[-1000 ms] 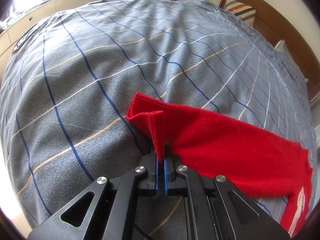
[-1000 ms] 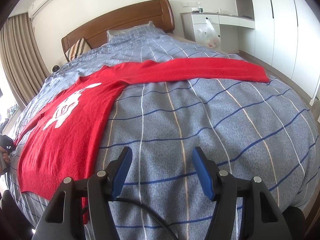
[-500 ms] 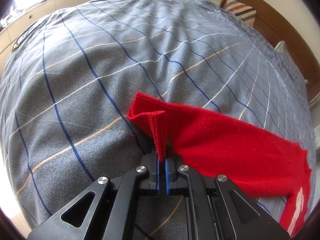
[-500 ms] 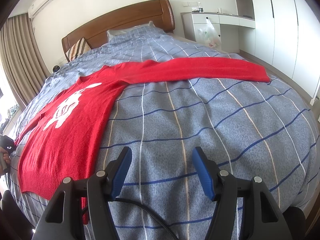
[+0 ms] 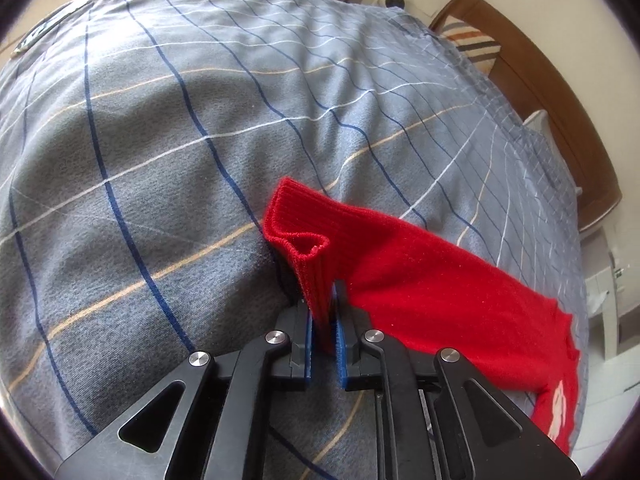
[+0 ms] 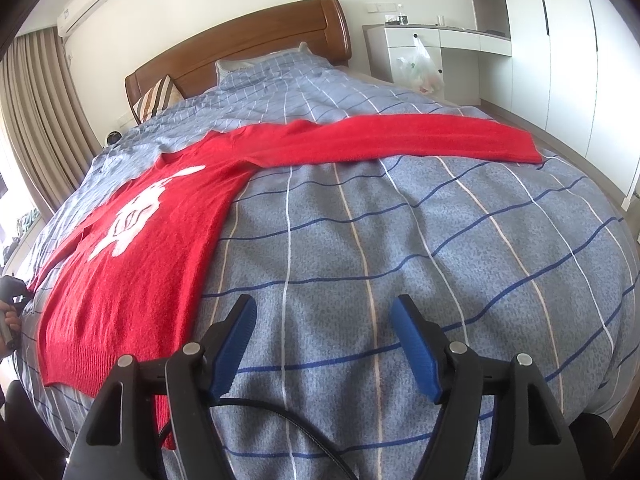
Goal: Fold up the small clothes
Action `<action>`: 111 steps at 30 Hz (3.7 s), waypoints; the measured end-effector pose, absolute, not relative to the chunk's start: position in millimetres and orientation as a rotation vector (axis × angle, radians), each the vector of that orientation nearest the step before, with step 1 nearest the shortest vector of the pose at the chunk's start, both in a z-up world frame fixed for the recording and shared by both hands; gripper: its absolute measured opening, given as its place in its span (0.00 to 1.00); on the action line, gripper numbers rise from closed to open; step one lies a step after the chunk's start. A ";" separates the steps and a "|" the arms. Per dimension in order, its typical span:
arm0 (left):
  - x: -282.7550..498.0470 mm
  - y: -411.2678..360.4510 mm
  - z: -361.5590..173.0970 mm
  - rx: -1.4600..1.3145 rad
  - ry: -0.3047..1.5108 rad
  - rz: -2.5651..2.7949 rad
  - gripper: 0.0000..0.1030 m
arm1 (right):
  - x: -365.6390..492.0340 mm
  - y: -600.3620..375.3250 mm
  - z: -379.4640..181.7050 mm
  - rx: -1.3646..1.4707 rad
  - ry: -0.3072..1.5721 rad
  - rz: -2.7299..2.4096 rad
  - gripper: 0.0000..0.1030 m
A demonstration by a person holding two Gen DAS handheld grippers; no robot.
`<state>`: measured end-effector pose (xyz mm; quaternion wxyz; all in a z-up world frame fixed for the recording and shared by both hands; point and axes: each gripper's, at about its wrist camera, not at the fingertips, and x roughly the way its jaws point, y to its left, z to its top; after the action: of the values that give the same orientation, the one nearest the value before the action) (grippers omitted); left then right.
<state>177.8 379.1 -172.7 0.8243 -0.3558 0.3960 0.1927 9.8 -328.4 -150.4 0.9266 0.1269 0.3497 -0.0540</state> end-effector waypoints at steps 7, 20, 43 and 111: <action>177.9 372.3 -156.4 -0.774 0.847 0.377 0.59 | 9.6 -328.2 -150.2 0.257 0.717 -0.108 0.69; 143.3 379.2 -110.7 -0.683 0.763 0.567 0.89 | 5.3 -332.3 -144.8 0.270 0.692 -0.112 0.69; 108.5 168.8 -128.3 -0.250 0.864 0.126 0.94 | 3.5 -331.2 -142.1 0.238 0.677 -0.132 0.70; 91.4 157.5 -155.1 -0.060 0.862 0.161 1.00 | 17.2 -303.4 -160.4 0.113 0.741 -0.118 0.76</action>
<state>91.4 157.5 -155.1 0.9050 -0.0291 0.4173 0.0781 17.2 -303.4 -160.4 0.9289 0.0550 0.3617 -0.0575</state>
